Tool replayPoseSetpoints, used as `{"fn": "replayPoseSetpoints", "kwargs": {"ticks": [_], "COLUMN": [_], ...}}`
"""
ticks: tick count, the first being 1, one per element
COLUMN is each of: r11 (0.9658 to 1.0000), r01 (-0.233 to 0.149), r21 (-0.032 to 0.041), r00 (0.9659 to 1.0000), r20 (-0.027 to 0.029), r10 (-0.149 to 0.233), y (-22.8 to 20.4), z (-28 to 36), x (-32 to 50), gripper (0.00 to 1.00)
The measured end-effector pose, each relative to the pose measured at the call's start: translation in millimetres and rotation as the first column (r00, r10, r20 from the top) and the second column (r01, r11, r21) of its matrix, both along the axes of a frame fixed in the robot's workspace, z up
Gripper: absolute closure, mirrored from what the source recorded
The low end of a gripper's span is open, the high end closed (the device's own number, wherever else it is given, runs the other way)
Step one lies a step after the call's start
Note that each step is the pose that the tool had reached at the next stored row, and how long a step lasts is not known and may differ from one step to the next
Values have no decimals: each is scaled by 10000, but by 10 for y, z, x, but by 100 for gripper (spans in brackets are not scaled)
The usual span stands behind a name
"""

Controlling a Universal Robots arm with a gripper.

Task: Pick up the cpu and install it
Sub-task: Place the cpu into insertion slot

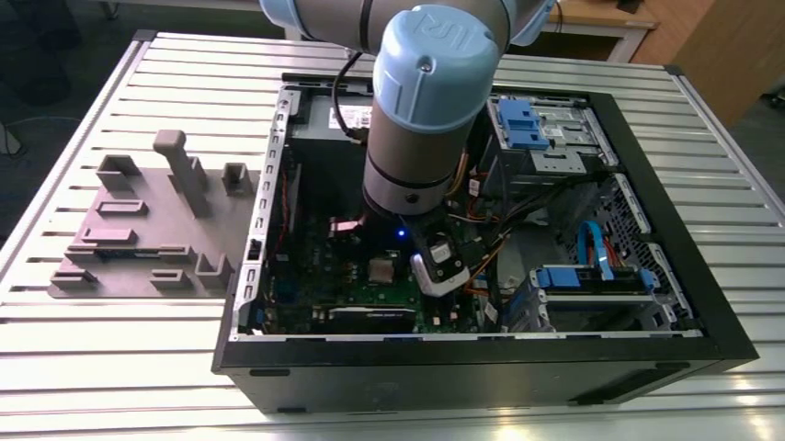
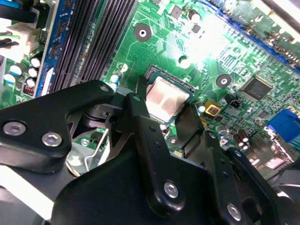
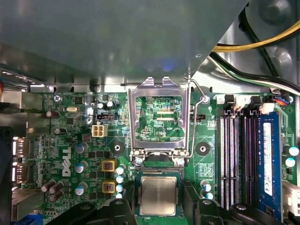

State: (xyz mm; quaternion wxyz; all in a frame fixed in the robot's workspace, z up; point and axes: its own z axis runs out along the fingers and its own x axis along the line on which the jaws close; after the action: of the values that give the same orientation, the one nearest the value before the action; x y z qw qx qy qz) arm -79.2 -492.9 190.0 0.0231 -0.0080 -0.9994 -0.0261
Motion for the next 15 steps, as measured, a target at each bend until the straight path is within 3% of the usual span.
{"fn": "replayPoseSetpoints", "kwargs": {"ticks": [9, 15], "r11": [10000, 10000], "r01": [0, 0], "r21": [6, 7], "r00": [10000, 10000], "r20": [1, 2], "r10": [0, 0], "y": [0, 1], "z": [-7, 29], "x": [0, 1], "gripper": [53, 53]}}
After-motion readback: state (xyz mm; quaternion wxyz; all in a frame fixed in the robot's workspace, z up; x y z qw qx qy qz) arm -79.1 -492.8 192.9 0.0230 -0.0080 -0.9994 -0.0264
